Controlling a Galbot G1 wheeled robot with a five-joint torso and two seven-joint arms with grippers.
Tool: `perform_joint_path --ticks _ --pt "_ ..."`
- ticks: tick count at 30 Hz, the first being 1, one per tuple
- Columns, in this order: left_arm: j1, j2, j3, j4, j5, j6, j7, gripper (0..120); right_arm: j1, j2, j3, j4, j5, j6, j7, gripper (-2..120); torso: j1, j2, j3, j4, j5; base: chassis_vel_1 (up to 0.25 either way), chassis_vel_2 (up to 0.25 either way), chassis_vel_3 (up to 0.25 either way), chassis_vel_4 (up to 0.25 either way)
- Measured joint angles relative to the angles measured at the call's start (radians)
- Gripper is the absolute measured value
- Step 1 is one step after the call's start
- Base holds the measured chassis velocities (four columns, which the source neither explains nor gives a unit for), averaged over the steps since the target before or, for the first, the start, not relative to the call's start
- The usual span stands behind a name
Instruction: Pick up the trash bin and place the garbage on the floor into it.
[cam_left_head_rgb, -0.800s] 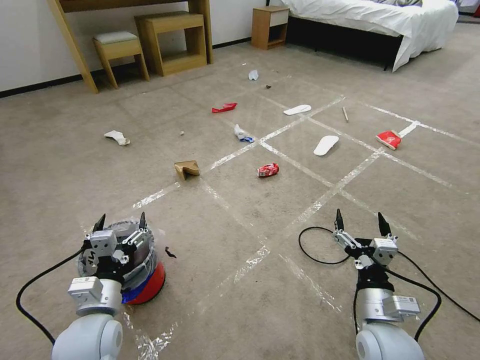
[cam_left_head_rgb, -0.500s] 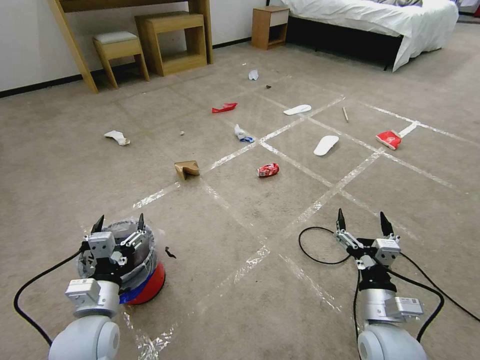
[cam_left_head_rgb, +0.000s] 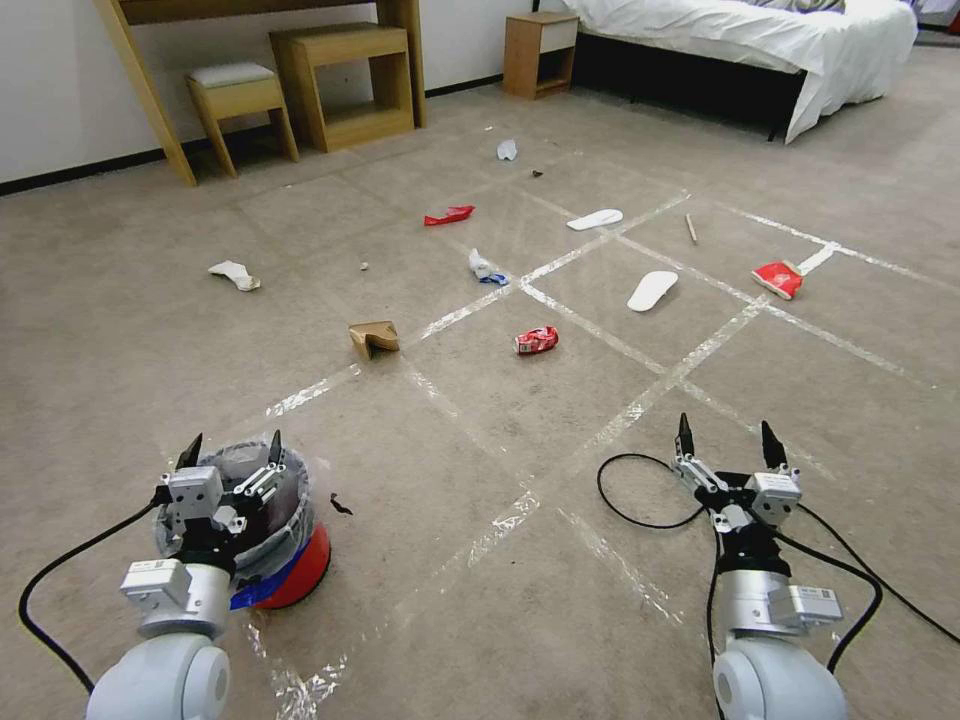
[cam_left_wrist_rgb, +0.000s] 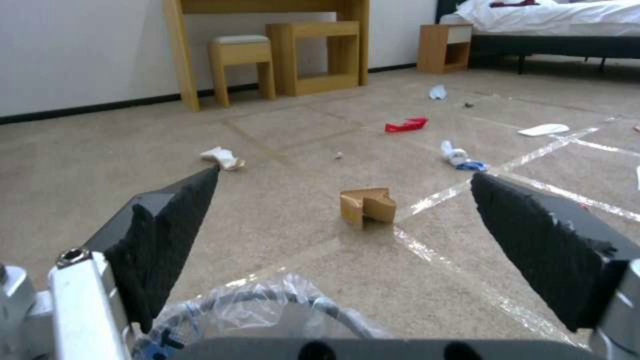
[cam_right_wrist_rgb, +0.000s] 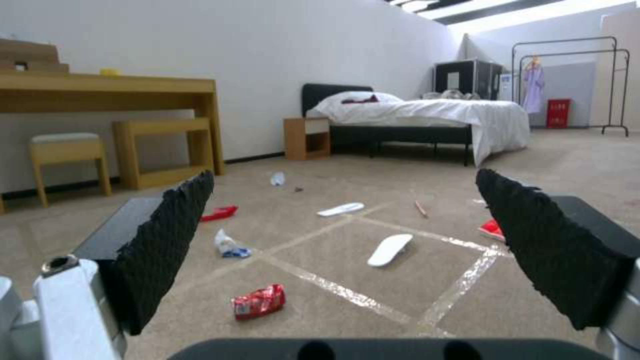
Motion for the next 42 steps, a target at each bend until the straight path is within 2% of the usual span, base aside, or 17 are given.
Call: perform_joint_path --ticks 16,19,20,21,23,24,25,27,28,29,32,33,36,37,40,41,42 --pt "0.014 0.03 -0.009 -0.013 -0.033 0.013 -0.018 100 -0.001 0.007 -0.004 -0.008 -0.01 0.014 -0.014 100 0.0 0.0 0.0 -0.0001 -0.0001 0.0 0.0 0.0 0.0" --pt "0.027 0.06 -0.012 -0.024 -0.066 0.044 -0.036 100 -0.001 0.007 -0.003 -0.008 -0.009 0.015 -0.014 100 0.0 0.0 0.0 0.0 -0.0001 0.0 0.0 0.0 0.0" --pt "0.033 0.09 -0.017 -0.027 -0.099 0.07 -0.056 100 -0.001 0.005 0.0 -0.008 -0.008 0.015 -0.013 100 0.0 0.0 0.0 -0.0001 -0.0001 0.0 0.0 0.0 0.0" --pt "0.033 0.09 -0.017 -0.027 -0.099 0.07 -0.056 100 -0.001 0.005 0.0 -0.008 -0.008 0.015 -0.013 100 0.0 0.0 0.0 -0.0001 -0.0001 0.0 0.0 0.0 0.0" --pt "0.042 0.135 -0.028 -0.029 -0.14 0.105 -0.084 100 -0.001 0.004 0.002 -0.008 -0.007 0.015 -0.012 100 0.0 0.0 0.0 0.0 -0.0004 0.0 0.0 0.0 0.0" --pt "0.049 0.183 -0.043 -0.029 -0.188 0.134 -0.112 100 -0.002 0.003 0.005 -0.009 -0.005 0.015 -0.01 100 0.0 0.0 0.0 0.0 0.0 0.0 0.0 0.0 0.0" --pt "0.049 0.183 -0.043 -0.029 -0.188 0.134 -0.112 100 -0.002 0.003 0.005 -0.009 -0.005 0.015 -0.01 100 0.0 0.0 0.0 0.0 0.0 0.0 0.0 0.0 0.0" --pt "0.054 0.222 -0.051 -0.029 -0.247 0.16 -0.146 100 -0.002 0.002 0.007 -0.009 -0.003 0.015 -0.009 100 0.0 0.0 0.0 0.0 -0.0002 0.0 0.0 0.0 0.0" --pt "0.059 0.266 -0.06 -0.028 -0.333 0.199 -0.194 100 -0.002 0.001 0.009 -0.01 -0.002 0.015 -0.007 100 0.0 0.0 0.0 0.0001 -0.0003 0.0 0.0 0.0 0.0" --pt "0.059 0.266 -0.06 -0.028 -0.333 0.199 -0.194 100 -0.002 0.001 0.009 -0.01 -0.002 0.015 -0.007 100 0.0 0.0 0.0 0.0001 -0.0003 0.0 0.0 0.0 0.0" --pt "0.06 0.334 -0.068 -0.003 -0.473 0.281 -0.258 100 -0.002 0.0 0.012 -0.012 0.001 0.015 -0.005 100 0.0 0.0 0.0 0.0 -0.0004 0.0 0.0 0.0 0.0" --pt "0.06 0.334 -0.068 -0.003 -0.473 0.281 -0.258 100 -0.002 0.0 0.012 -0.012 0.001 0.015 -0.005 100 0.0 0.0 0.0 0.0 -0.0004 0.0 0.0 0.0 0.0" --pt "0.05 0.388 -0.064 0.03 -0.606 0.366 -0.32 100 -0.001 0.001 0.013 -0.016 0.002 0.014 -0.004 100 0.0 0.0 0.0 0.0 -0.0003 0.0 0.0 0.0 0.0" --pt "0.05 0.388 -0.064 0.03 -0.606 0.366 -0.32 100 -0.001 0.001 0.013 -0.016 0.002 0.014 -0.004 100 0.0 0.0 0.0 0.0 -0.0003 0.0 0.0 0.0 0.0" --pt "0.032 0.47 -0.066 0.106 -0.715 0.441 -0.353 100 -0.003 0.002 0.018 -0.017 0.002 0.014 -0.001 100 0.0 0.0 0.0 -0.0001 -0.0004 0.0 0.0 0.0 0.0" --pt "0.032 0.47 -0.066 0.106 -0.715 0.441 -0.353 100 -0.003 0.002 0.018 -0.017 0.002 0.014 -0.001 100 0.0 0.0 0.0 -0.0001 -0.0004 0.0 0.0 0.0 0.0" --pt "0.03 0.491 -0.071 0.122 -0.737 0.454 -0.357 100 -0.005 0.001 0.02 -0.017 0.002 0.014 -0.001 100 0.0 0.0 0.0 0.0 -0.0005 0.0 0.0 0.0 0.0"
